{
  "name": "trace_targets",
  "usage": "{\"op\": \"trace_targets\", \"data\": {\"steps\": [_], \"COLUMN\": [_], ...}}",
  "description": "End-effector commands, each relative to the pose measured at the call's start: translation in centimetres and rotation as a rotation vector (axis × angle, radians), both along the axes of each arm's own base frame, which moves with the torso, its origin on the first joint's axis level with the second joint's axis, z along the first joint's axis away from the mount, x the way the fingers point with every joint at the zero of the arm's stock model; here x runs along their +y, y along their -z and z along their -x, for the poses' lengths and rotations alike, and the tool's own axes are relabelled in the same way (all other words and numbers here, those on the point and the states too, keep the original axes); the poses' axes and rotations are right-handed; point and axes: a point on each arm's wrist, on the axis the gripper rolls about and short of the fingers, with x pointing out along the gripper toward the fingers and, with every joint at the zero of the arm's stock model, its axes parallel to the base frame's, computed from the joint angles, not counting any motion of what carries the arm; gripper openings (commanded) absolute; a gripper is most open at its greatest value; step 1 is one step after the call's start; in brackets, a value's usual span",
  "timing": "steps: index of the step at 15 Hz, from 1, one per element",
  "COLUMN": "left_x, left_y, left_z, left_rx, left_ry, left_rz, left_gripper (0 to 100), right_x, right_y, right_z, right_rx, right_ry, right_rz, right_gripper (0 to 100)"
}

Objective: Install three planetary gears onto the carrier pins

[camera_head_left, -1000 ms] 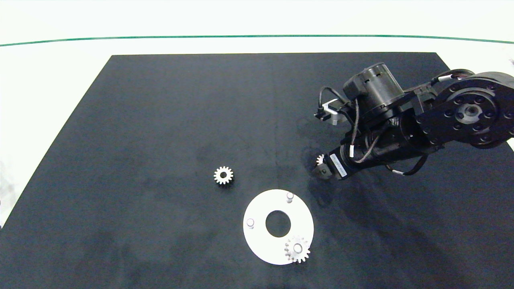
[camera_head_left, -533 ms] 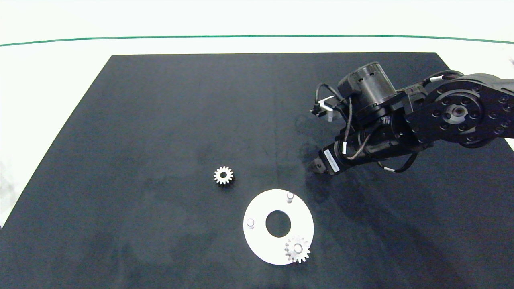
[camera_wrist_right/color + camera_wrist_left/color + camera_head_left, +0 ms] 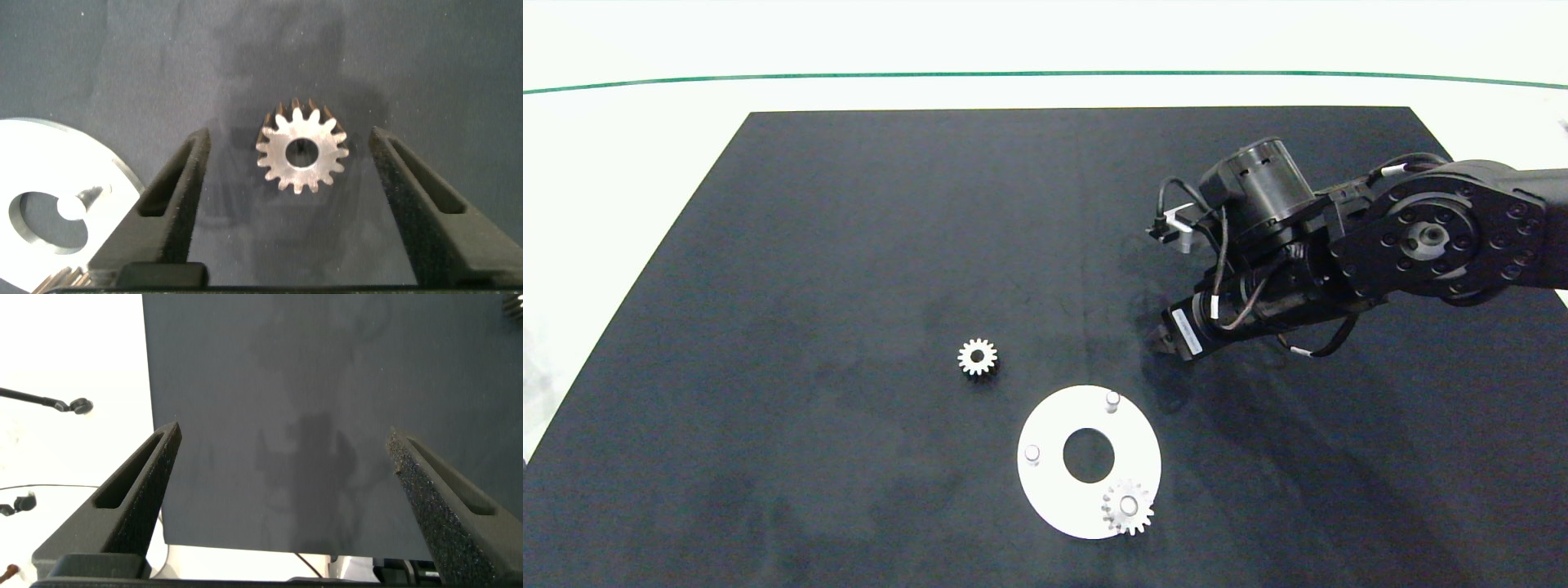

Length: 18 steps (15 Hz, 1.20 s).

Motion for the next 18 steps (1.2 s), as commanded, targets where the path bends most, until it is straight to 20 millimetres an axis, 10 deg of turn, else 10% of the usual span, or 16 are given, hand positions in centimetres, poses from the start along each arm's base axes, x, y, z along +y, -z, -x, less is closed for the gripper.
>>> {"op": "trace_targets", "data": {"steps": [1, 18], "left_x": [-0.02, -0.13], "left_y": [0.00, -0.04], "left_z": [0.26, 1.20], "left_rx": [-0.003, -0.033], "left_ry": [-0.001, 0.007], "left_rz": [-0.002, -0.005], "left_gripper": [100, 100], "right_x": [0.10, -0.05], "right_y": [0.28, 0.96], "right_z": [-0.26, -0.16], "right_rx": [-0.001, 0.017], "right_ry": [0.004, 0.008], "right_rz": [0.003, 0.029], "right_gripper": [70, 36]}}
